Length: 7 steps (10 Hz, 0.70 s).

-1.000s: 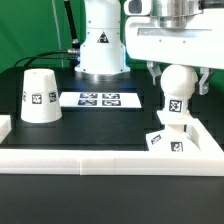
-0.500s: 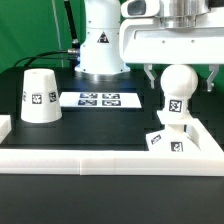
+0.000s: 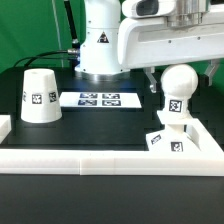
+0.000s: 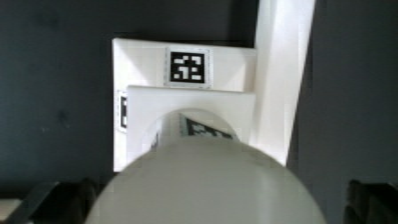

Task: Assemble lamp

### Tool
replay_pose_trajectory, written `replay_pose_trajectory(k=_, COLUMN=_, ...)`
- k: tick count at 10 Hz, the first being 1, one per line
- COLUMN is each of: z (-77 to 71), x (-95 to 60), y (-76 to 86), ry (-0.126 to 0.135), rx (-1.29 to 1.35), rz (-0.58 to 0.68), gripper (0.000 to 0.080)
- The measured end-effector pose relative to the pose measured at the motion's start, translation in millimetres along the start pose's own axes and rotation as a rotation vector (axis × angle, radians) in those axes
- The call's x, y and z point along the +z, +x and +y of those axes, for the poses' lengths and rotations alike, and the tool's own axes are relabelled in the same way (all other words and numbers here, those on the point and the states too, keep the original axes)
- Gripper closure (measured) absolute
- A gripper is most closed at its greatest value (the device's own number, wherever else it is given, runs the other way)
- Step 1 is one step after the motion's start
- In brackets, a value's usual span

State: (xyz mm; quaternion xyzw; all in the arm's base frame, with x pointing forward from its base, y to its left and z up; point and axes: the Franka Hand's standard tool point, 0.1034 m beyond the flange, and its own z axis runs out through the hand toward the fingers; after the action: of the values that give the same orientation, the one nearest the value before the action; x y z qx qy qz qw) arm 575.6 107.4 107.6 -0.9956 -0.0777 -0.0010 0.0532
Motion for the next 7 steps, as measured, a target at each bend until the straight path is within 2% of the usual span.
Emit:
replay_pose_trajectory(k=5, z=1.5, x=-2.3, y=2.9, ry=-0.010, rx=-0.412, rz=0.007, gripper=0.0100)
replay_pose_trajectory(k=7, z=2.3, x=-3.5, y=5.0, ry=-0.036, rx=-0.561, rz=0.008, gripper=0.0100)
